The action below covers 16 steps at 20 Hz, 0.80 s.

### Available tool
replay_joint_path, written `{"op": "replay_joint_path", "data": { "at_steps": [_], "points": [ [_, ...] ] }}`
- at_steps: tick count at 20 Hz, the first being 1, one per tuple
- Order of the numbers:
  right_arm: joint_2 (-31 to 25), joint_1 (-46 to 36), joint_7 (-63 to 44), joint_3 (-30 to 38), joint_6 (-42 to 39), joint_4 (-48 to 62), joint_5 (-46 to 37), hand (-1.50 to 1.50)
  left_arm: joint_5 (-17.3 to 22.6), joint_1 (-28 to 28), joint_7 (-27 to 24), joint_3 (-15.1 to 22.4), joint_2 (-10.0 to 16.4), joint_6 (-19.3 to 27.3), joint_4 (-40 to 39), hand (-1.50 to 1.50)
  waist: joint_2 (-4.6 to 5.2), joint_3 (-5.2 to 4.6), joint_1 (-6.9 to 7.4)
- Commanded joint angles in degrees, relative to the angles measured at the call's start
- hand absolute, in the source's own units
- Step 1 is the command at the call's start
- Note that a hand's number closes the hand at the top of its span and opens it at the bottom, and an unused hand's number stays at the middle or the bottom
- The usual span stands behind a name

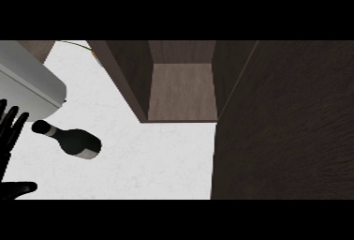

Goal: Pick up the wine, place it into the cabinet and close the cabinet

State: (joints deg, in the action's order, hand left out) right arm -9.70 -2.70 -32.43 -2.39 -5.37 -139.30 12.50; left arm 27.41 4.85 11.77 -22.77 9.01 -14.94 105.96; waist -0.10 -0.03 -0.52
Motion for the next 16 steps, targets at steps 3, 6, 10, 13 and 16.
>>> {"op": "replay_joint_path", "data": {
  "at_steps": [3, 6, 10, 13, 16],
  "points": [
    [0.23, 0.53, -3.41, 1.89, 0.99, -8.68, 4.60, -1.50, -7.45, -1.06, -11.37, 0.94, -3.11, -1.60, -10.45, -1.50, 0.07, -0.02, -0.25],
    [0.94, 4.11, -3.55, -0.25, -0.05, -10.65, 3.57, -1.50, -6.40, -1.02, -12.41, -1.09, -1.07, -2.80, -12.83, -1.50, 0.00, 0.00, -0.08],
    [1.86, -1.78, -4.50, -0.03, 2.26, -6.60, 1.90, -1.50, -8.66, -3.56, -15.10, -0.43, -0.53, -3.07, -18.34, -1.50, 0.07, 0.00, 0.15],
    [2.50, 4.72, -1.52, -1.25, -0.22, -9.23, 1.63, -1.50, -6.84, -3.01, -16.80, -1.48, -0.08, -4.95, -19.79, -1.50, 0.01, 0.03, 0.04],
    [1.06, 1.86, -1.84, 0.69, -0.94, -7.41, 3.22, -1.50, -12.99, -1.93, -23.56, 1.84, -3.68, -4.67, -24.53, -1.50, 0.06, 0.01, -0.02]
  ]
}}
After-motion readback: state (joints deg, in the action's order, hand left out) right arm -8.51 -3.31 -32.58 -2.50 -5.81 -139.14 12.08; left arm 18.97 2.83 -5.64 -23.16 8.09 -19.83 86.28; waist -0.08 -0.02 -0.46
